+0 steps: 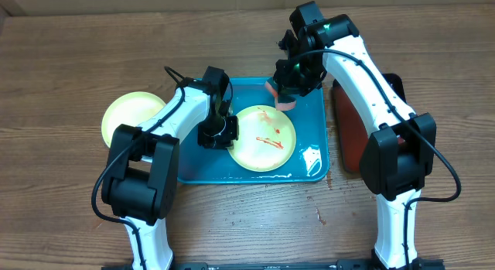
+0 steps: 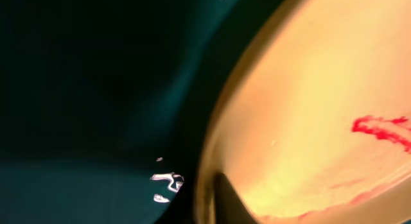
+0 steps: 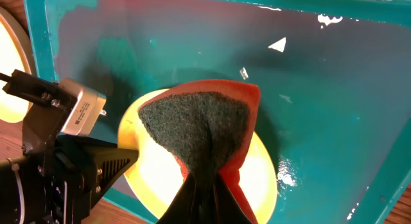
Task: Clean dirty plates on tray and stack at the side
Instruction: 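Pinch the lower yellow plate rim with left gripper and pull it up-left, then bring the sponge with right gripper onto the lower yellow plate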
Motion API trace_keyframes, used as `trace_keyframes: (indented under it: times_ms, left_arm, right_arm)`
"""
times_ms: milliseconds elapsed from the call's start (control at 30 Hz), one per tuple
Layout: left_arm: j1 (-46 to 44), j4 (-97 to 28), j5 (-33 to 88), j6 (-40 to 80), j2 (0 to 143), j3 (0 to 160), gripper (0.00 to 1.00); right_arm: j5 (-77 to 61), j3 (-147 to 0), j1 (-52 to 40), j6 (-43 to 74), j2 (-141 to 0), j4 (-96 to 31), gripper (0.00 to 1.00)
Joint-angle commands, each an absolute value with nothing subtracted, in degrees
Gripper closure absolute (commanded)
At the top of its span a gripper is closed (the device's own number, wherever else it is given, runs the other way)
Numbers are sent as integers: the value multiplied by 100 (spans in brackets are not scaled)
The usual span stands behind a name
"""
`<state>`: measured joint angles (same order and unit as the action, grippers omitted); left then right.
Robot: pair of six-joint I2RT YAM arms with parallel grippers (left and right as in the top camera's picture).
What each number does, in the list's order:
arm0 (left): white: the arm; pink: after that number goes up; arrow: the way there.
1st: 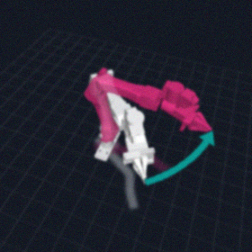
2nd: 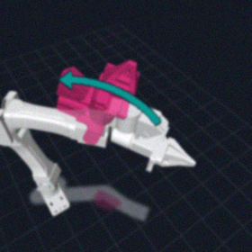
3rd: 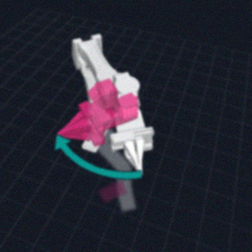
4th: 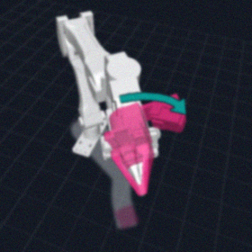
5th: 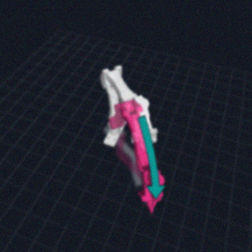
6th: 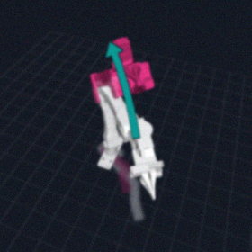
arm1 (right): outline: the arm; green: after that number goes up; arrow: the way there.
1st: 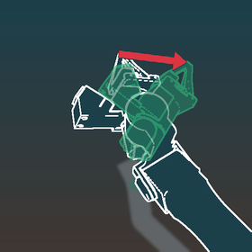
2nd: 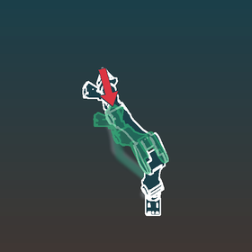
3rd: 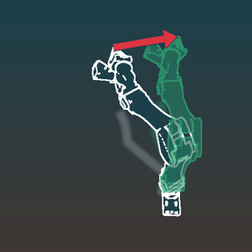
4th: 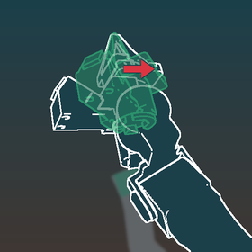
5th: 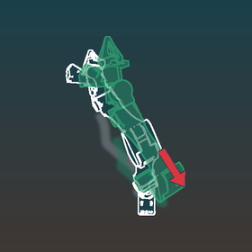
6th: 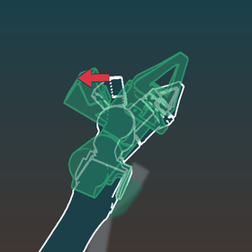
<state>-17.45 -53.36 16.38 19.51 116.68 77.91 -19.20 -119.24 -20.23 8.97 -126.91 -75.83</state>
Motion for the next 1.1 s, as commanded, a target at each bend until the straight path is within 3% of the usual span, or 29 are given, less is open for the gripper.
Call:
trace_keyframes:
  times_ms: [0,233,567,1067]
  left_arm:
    - [-1660,-5153,1597,2038,11734,7655,96]
    - [-1317,-5033,1544,1684,11732,7679,96]
    - [-1105,-5050,1656,1343,11732,7679,96]
    - [-1072,-5052,1656,1328,11732,7677,96]
  right_arm:
    - [-1914,-11915,-2021,904,-12409,-7570,96]
    - [-1907,-11695,-2180,676,-12420,-7411,96]
    - [-1909,-10619,-2447,-309,-12431,-6178,96]
    - [-1885,-9229,-2556,-202,-12523,-4379,96]
